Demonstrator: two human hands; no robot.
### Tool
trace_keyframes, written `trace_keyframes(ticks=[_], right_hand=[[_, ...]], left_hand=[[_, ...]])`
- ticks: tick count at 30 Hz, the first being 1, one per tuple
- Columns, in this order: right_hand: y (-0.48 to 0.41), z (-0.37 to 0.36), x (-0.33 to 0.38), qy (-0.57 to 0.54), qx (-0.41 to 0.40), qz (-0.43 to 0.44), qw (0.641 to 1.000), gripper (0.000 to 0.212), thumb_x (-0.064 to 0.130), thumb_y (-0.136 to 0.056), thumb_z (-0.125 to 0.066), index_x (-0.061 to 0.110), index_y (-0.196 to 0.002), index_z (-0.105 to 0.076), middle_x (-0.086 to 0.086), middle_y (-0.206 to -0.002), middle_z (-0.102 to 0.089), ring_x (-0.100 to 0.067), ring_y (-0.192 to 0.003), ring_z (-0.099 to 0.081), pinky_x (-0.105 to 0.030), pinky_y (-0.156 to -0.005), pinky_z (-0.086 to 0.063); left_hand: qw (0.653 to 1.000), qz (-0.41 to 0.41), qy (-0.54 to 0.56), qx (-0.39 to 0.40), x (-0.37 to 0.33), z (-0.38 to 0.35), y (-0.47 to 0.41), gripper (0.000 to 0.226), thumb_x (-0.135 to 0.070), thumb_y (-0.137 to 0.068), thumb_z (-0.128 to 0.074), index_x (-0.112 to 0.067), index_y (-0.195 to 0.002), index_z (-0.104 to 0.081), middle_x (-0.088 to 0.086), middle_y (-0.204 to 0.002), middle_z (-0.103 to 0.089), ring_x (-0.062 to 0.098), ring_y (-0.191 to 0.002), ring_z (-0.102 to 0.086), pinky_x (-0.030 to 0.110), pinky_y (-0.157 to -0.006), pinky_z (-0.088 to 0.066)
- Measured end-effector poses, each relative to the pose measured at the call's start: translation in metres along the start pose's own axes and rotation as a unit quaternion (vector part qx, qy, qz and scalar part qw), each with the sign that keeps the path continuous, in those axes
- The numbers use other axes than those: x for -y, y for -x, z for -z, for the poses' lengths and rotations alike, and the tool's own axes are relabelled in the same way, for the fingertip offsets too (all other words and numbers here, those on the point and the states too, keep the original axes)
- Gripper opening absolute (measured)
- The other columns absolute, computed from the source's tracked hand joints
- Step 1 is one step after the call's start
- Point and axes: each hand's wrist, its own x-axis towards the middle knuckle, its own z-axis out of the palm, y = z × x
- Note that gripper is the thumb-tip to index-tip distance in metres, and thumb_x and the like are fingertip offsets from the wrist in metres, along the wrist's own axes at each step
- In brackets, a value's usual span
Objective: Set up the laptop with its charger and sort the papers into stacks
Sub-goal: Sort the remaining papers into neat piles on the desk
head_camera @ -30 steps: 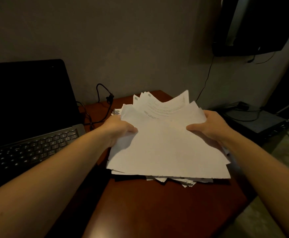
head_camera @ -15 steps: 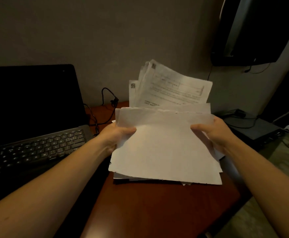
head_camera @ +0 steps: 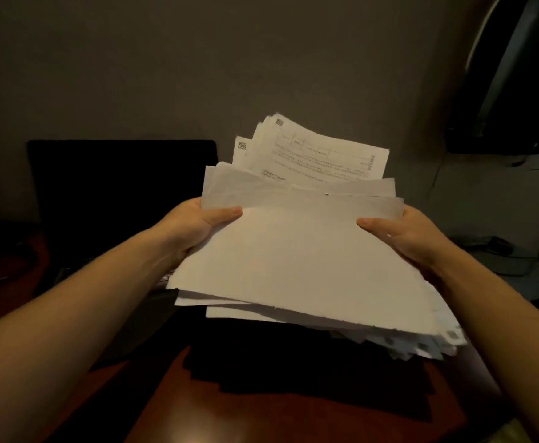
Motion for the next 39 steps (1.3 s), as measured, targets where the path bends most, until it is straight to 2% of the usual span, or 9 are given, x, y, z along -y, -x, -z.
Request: trace_keyframes(ticks=[2,8,12,17,20,25,29,34,39], right_hand=[[0.002,-0.021,0.016,0.018,0.017,0.016,1.0,0.036,0.032,-0.092,-0.068,0.025,-0.124,-0.054,0.0,-0.109,-0.066,-0.023,-0.091,-0.067,-0.028,-0.06,-0.055],[0.005,-0.132,0.042,0.005,0.098,0.053,0.994,0.03,0.029,-0.092,-0.068,0.025,-0.119,-0.055,0.003,-0.102,-0.065,-0.017,-0.084,-0.066,-0.019,-0.048,-0.052],[0.008,-0.203,0.017,0.036,0.167,0.039,0.985,0.043,0.024,-0.088,-0.073,0.019,-0.127,-0.055,-0.003,-0.114,-0.068,-0.017,-0.09,-0.068,-0.022,-0.06,-0.055],[0.007,-0.242,-0.02,0.206,0.19,0.072,0.957,0.076,0.019,-0.082,-0.081,0.02,-0.145,-0.04,-0.005,-0.093,-0.063,-0.019,-0.078,-0.066,-0.023,-0.058,-0.048],[0.0,-0.242,-0.013,0.263,0.2,0.087,0.94,0.069,0.023,-0.082,-0.08,0.019,-0.142,-0.047,-0.004,-0.109,-0.064,-0.019,-0.087,-0.066,-0.029,-0.07,-0.054],[-0.013,-0.25,0.003,0.353,0.227,0.156,0.894,0.055,0.032,-0.084,-0.077,0.02,-0.134,-0.056,-0.006,-0.131,-0.061,-0.018,-0.1,-0.057,-0.029,-0.082,-0.046],[-0.015,-0.272,0.017,0.401,0.308,0.18,0.843,0.064,0.041,-0.079,-0.079,0.026,-0.135,-0.053,-0.003,-0.137,-0.054,-0.016,-0.111,-0.053,-0.027,-0.09,-0.047],[-0.01,-0.299,0.019,0.441,0.324,0.194,0.814,0.08,0.05,-0.072,-0.082,0.028,-0.141,-0.048,-0.002,-0.143,-0.046,-0.024,-0.127,-0.049,-0.04,-0.103,-0.049],[-0.008,-0.304,0.021,0.463,0.347,0.179,0.796,0.077,0.053,-0.069,-0.082,0.029,-0.134,-0.048,0.0,-0.133,-0.053,-0.021,-0.112,-0.055,-0.032,-0.093,-0.052]], left_hand=[[1.0,0.001,-0.017,-0.021,-0.009,0.028,0.012,0.033,-0.027,-0.09,-0.074,-0.015,-0.119,-0.064,0.01,-0.102,-0.073,0.031,-0.09,-0.071,0.041,-0.079,-0.059],[0.993,0.017,-0.06,-0.1,-0.003,0.141,0.056,0.018,-0.03,-0.091,-0.071,-0.019,-0.104,-0.066,0.001,-0.091,-0.073,0.017,-0.073,-0.073,0.026,-0.057,-0.054],[0.981,0.018,-0.138,-0.137,0.04,0.194,0.077,0.022,-0.018,-0.094,-0.068,-0.02,-0.115,-0.06,-0.012,-0.093,-0.065,0.003,-0.079,-0.064,0.011,-0.058,-0.047],[0.903,0.078,-0.378,-0.188,0.114,0.239,0.083,0.081,-0.03,-0.086,-0.079,-0.017,-0.153,-0.035,0.007,-0.152,-0.044,0.031,-0.137,-0.044,0.041,-0.102,-0.045],[0.869,0.034,-0.45,-0.202,0.12,0.24,0.079,0.092,-0.039,-0.084,-0.079,-0.024,-0.158,-0.026,0.005,-0.161,-0.028,0.031,-0.145,-0.032,0.05,-0.114,-0.036],[0.839,-0.026,-0.54,-0.055,0.096,0.225,0.055,0.059,-0.048,-0.087,-0.072,-0.032,-0.141,-0.054,-0.005,-0.151,-0.043,0.022,-0.139,-0.039,0.05,-0.114,-0.037],[0.815,0.004,-0.575,0.071,0.083,0.206,0.035,0.069,-0.056,-0.082,-0.074,-0.035,-0.144,-0.05,-0.008,-0.154,-0.043,0.021,-0.137,-0.045,0.041,-0.111,-0.043],[0.789,0.066,-0.608,0.065,0.082,0.201,0.023,0.096,-0.069,-0.064,-0.081,-0.038,-0.145,-0.04,-0.004,-0.144,-0.05,0.025,-0.117,-0.057,0.041,-0.098,-0.053],[0.783,0.094,-0.606,0.1,0.073,0.202,0.024,0.061,-0.062,-0.063,-0.086,-0.023,-0.103,-0.063,-0.006,-0.099,-0.066,0.021,-0.085,-0.064,0.036,-0.074,-0.056]])
